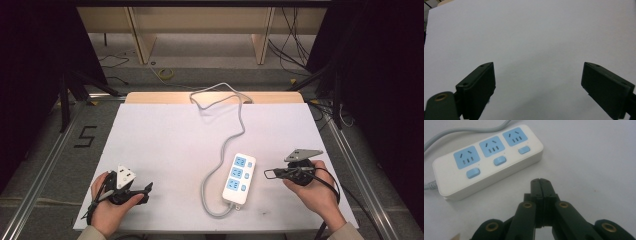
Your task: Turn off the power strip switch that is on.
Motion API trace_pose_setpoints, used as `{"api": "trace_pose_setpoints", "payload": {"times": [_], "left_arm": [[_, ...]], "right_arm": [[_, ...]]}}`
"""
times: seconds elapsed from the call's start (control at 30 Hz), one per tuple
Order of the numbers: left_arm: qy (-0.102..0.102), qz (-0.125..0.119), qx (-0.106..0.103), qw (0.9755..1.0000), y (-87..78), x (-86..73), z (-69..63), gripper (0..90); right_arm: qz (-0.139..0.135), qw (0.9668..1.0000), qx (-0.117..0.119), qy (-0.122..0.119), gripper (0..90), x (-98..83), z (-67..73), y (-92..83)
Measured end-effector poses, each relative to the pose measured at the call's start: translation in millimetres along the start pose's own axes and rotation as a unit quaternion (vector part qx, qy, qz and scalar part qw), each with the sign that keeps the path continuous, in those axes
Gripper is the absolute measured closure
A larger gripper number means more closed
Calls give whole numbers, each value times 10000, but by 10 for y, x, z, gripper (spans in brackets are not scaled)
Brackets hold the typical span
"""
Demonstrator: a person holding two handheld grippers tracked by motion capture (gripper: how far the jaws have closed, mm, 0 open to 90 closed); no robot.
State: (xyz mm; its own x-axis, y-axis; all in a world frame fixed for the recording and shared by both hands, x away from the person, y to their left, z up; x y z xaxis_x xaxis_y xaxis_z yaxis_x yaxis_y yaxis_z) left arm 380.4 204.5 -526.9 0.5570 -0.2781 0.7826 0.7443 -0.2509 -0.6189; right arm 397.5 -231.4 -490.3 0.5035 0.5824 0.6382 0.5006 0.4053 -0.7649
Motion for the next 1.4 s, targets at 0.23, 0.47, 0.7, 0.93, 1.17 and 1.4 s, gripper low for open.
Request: {"api": "trace_pose_setpoints", "payload": {"times": [0.23, 0.47, 0.7, 0.93, 1.17, 1.4], "left_arm": [[8, -3, 17, 10000, -7, 2, 1, 114], [12, -6, 20, 10000, -7, 4, 3, 115], [-5, -19, 27, 10000, -6, 8, -1, 115], [10, -39, 28, 10000, -4, 19, -13, 116], [13, -30, 27, 10000, -2, 15, -11, 116], [26, -45, 31, 10000, -5, 20, -16, 118]], "right_arm": [[17, 10000, 15, -20, 900, 73, 6, 7], [38, 10000, 15, -8, 900, 112, -6, -5], [108, 9999, 51, 8, 900, 134, -4, -4], [170, 9998, 125, -13, 900, 170, 25, 22], [250, 9995, 165, -67, 900, 188, 41, 55], [304, 9993, 182, -103, 900, 226, 49, 66]]}}
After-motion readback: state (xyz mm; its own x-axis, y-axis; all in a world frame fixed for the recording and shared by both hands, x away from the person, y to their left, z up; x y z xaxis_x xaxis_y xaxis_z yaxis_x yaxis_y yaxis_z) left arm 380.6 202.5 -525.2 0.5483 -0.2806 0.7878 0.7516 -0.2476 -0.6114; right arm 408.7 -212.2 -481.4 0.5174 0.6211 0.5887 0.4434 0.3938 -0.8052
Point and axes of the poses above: each handheld gripper's, and its own axes: y roughly forward along the jaws, x roughly out of its top, z roughly to its left, the point moved 9 cm from there along y, roughly forward along the jaws, and after that the axes turned 6 degrees about -y, right-handed, at the moved point
